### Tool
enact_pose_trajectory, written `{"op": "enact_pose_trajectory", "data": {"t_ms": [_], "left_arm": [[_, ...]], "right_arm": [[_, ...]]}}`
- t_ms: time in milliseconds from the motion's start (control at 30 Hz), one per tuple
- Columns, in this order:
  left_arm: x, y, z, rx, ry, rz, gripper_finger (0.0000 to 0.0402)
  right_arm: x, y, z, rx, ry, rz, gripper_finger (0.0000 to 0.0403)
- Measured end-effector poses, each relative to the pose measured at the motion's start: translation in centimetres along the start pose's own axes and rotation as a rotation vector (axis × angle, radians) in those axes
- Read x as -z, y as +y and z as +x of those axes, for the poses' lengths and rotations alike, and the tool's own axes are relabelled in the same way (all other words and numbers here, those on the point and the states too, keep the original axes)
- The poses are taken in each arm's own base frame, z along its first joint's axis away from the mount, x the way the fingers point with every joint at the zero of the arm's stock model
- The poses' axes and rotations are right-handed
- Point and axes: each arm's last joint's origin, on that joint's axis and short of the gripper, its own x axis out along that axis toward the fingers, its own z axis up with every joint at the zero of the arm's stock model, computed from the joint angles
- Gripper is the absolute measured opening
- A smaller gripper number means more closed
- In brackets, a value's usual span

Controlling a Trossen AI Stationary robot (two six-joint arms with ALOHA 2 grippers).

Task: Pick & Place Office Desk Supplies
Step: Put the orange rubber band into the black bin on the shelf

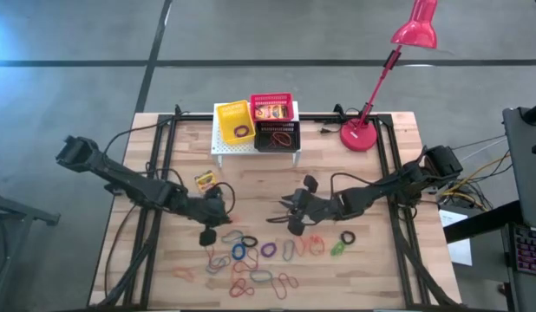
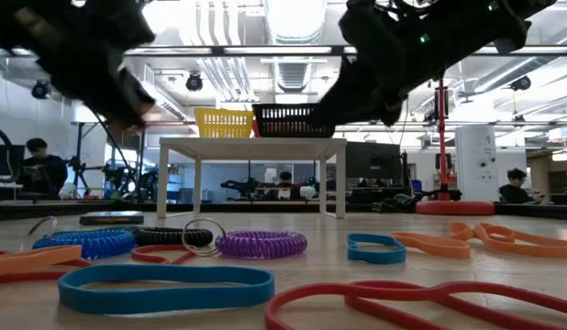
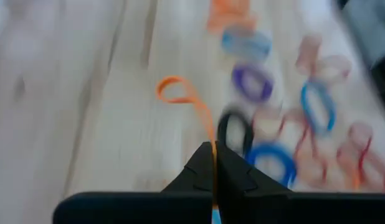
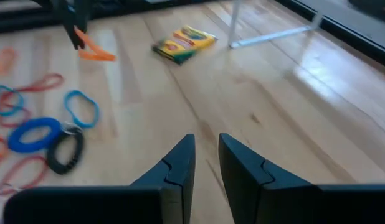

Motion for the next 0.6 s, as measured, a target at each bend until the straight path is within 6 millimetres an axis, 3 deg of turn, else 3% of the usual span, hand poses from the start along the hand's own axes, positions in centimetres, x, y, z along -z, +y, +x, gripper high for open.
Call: {"op": "enact_pose_trajectory", "data": {"t_ms": [200, 333, 600], "left_arm": [[-1.6, -0.5, -0.1, 0.041, -0.178, 0.053, 0.0001], [-2.0, -0.6, -0.2, 0.054, -0.224, 0.059, 0.0001], [-2.0, -0.6, -0.2, 0.051, -0.225, 0.06, 0.0001]], "right_arm": [[-1.4, 1.2, 0.3, -0.201, -0.141, -0.048, 0.0111], [-1.9, 2.6, 1.6, -0.308, -0.234, -0.12, 0.0154], [-3.8, 5.2, 4.5, -0.298, -0.219, -0.284, 0.0199]]}}
